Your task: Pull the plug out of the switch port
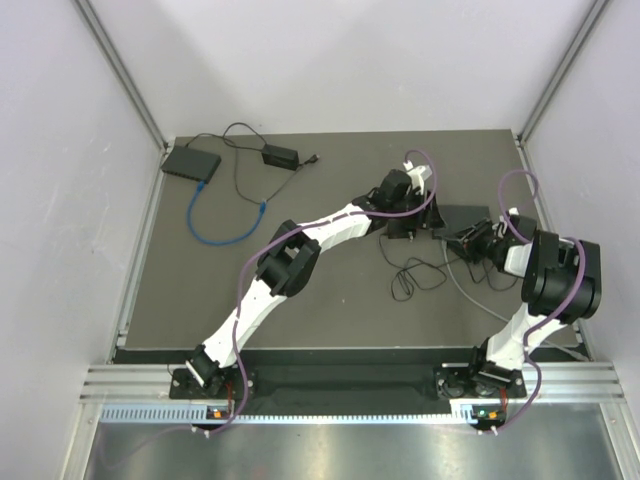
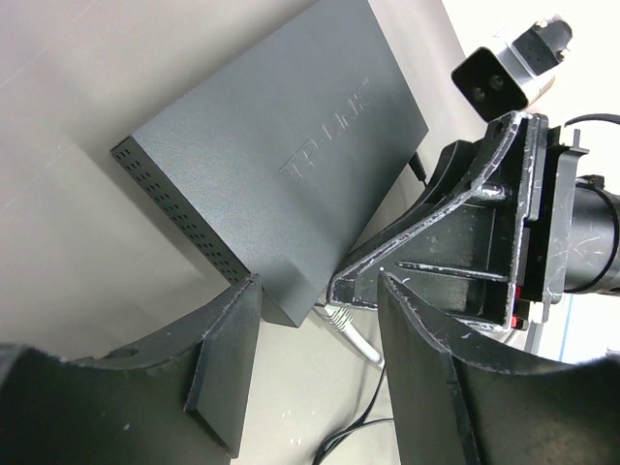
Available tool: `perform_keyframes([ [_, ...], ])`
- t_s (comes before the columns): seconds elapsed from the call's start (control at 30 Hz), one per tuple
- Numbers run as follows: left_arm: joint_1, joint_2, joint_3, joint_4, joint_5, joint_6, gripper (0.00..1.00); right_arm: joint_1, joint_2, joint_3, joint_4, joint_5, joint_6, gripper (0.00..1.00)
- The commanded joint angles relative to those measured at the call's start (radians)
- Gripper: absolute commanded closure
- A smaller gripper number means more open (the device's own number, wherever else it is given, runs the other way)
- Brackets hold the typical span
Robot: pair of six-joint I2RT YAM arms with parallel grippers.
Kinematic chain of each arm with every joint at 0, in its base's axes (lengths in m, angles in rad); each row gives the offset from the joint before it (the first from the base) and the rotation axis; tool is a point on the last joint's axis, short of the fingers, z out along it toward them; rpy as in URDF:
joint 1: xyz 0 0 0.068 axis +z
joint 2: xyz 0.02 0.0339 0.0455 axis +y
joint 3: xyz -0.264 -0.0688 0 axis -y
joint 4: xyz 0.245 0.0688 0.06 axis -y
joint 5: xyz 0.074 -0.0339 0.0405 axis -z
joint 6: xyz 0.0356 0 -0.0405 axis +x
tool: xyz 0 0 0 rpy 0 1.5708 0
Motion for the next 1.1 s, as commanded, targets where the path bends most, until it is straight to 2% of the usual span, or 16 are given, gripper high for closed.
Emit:
perform_keyframes([
  [0.0, -0.002, 0.043, -0.012, -0.137, -0.033, 0.023, 0.43, 0.008, 0.017, -0.009, 0.036, 0.025, 0.014, 0.7],
  [0.17, -0.003, 0.04, -0.012, -0.137, -0.033, 0.029, 0.43, 0.009, 0.022, -0.004, 0.016, 0.039, 0.014, 0.78],
  [0.3, -0.003, 0.042, -0.018, -0.134, -0.027, 0.029, 0.43, 0.011, 0.048, 0.017, -0.024, 0.041, -0.006, 0.91],
  [0.33, -0.003, 0.039, -0.02, -0.135, -0.027, 0.035, 0.43, 0.009, 0.054, 0.034, -0.053, 0.038, -0.015, 1.0],
  [0.43, -0.003, 0.019, -0.038, -0.137, -0.03, 0.068, 0.39, 0.009, 0.065, 0.074, -0.128, 0.025, -0.073, 1.0],
  [0.5, -0.003, 0.004, -0.064, -0.143, -0.049, 0.097, 0.33, 0.009, 0.063, 0.095, -0.165, 0.028, -0.136, 1.0],
  [0.6, -0.006, -0.039, -0.108, -0.128, -0.099, 0.199, 0.28, 0.009, 0.073, 0.132, -0.231, 0.03, -0.211, 1.0],
  [0.63, -0.008, -0.068, -0.125, -0.115, -0.106, 0.275, 0.27, 0.009, 0.077, 0.14, -0.236, 0.027, -0.222, 1.0],
  [0.8, -0.009, -0.144, -0.227, -0.077, -0.124, 0.521, 0.31, 0.005, 0.085, 0.16, -0.282, 0.031, -0.283, 1.0],
  [0.83, -0.011, -0.162, -0.234, -0.078, -0.139, 0.58, 0.37, 0.005, 0.083, 0.166, -0.292, 0.031, -0.293, 1.0],
  [1.07, -0.037, -0.159, -0.228, -0.074, -0.27, 0.746, 0.44, 0.0, 0.085, 0.178, -0.322, -0.004, -0.345, 1.0],
])
